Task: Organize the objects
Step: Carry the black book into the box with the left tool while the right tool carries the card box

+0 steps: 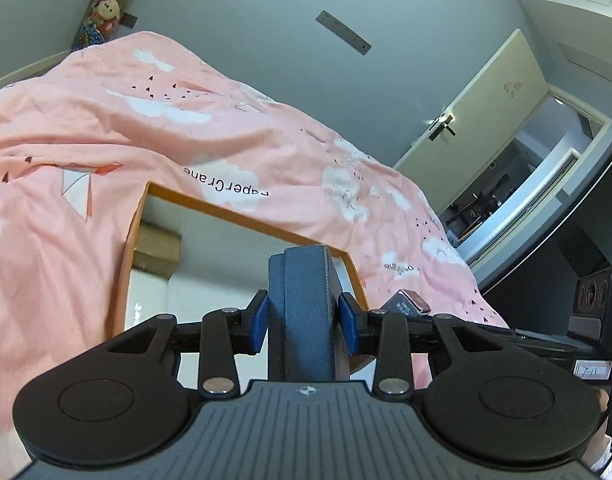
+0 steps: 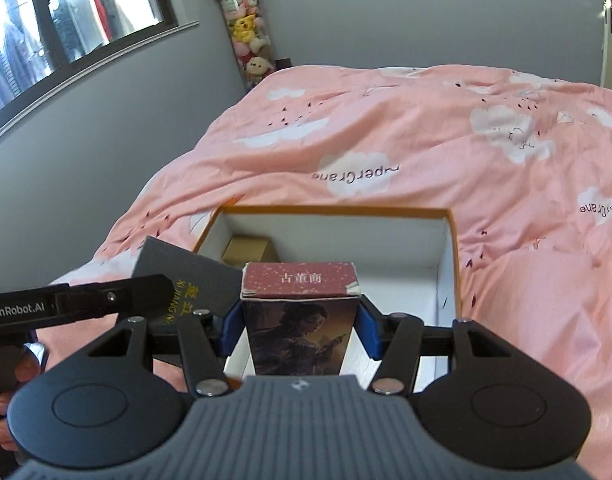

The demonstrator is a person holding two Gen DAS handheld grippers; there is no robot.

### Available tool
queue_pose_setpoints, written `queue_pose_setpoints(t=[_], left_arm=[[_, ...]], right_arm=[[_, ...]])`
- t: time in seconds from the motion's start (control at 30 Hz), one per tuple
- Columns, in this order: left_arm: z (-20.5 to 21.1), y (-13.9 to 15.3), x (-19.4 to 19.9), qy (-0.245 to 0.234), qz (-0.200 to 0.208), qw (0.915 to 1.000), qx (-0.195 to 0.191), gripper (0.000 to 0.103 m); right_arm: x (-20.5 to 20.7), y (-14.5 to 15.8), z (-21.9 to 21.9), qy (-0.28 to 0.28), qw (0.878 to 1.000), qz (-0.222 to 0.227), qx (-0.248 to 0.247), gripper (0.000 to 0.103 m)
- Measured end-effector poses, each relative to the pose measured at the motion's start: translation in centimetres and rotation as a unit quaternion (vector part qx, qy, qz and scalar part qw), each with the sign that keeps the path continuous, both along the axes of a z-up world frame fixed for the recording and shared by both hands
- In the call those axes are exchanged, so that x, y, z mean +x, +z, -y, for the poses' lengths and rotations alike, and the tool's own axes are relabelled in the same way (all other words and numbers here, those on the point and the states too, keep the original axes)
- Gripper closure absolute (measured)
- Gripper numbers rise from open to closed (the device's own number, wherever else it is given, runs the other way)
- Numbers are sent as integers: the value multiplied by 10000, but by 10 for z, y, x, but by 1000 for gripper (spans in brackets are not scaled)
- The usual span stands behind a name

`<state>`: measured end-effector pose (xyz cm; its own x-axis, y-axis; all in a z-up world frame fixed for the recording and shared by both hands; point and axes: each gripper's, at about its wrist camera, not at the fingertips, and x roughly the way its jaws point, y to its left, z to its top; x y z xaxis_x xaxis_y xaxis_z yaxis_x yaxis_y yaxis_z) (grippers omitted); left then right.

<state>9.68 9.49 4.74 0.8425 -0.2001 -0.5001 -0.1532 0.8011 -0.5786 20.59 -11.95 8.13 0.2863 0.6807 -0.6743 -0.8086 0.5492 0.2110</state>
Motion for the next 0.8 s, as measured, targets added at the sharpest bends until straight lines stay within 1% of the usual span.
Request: queue_pose_setpoints(t=[0.13,0.3,0.4,0.47,0.57,0.67,0.8], left_arm=[[-4,-20,29,-12,-276,9996,31,61],[-2,-51,56,-295,-791,9964,56,61],[-3,-67,66,-414,-1090,9932,53,61],[-4,-76,72,-476,-1303,9903,-16,61],[-7,-88,78,-538,-1519,9869,-104,61],[-7,-98,84,-563,-1723,9834,-103,61],[-10,-109,88,-598,-1976,9782,-220,61]], right_arm=[[20,-9,-12,-72,9998,-81,-171,44],[43,-38,-30,-119,9973,-388,-607,44],[54,-57,-38,-116,9940,-643,-877,44],[61,-68,-42,-88,9915,-775,-1046,44],[69,-82,-45,-86,9873,-1024,-1215,44],[75,-93,-49,-69,9831,-1220,-1366,44],[78,-105,-56,7,9795,-1265,-1567,44]])
